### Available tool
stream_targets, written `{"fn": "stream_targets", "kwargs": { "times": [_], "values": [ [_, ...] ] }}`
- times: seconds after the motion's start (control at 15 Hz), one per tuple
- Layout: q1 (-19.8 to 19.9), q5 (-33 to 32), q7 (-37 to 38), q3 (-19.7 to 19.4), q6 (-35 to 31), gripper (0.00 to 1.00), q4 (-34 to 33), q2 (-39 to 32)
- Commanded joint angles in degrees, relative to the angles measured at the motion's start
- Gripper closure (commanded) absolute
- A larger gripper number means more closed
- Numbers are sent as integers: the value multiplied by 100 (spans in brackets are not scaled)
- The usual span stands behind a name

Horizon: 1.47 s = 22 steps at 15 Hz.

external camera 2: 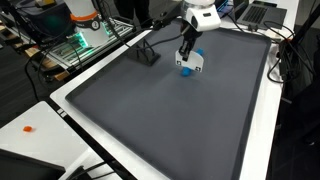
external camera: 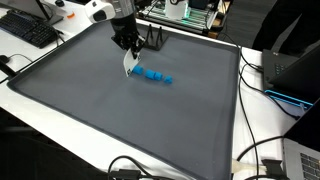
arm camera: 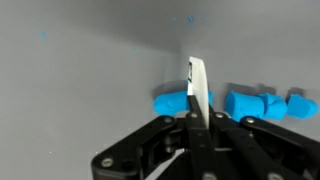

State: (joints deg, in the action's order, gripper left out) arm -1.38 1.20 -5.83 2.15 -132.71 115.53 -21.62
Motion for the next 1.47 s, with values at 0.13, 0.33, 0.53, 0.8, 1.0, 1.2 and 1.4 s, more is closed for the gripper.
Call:
{"fn": "stream_targets", "kwargs": {
  "times": [0.13,0.33,0.53,0.8,1.0,1.2,1.4],
  "values": [
    [39,-18,-107,33,-230,99,216,-146],
    [42,0,-122,46,-332,99,293,-171],
    [43,16,-125,58,-448,99,384,-189],
    [70,176,-126,125,-429,99,425,-208],
    [125,465,-148,210,-247,99,408,-140],
    [130,606,-84,224,7,99,384,-50],
    [88,637,-31,211,120,99,398,16]
  ]
}}
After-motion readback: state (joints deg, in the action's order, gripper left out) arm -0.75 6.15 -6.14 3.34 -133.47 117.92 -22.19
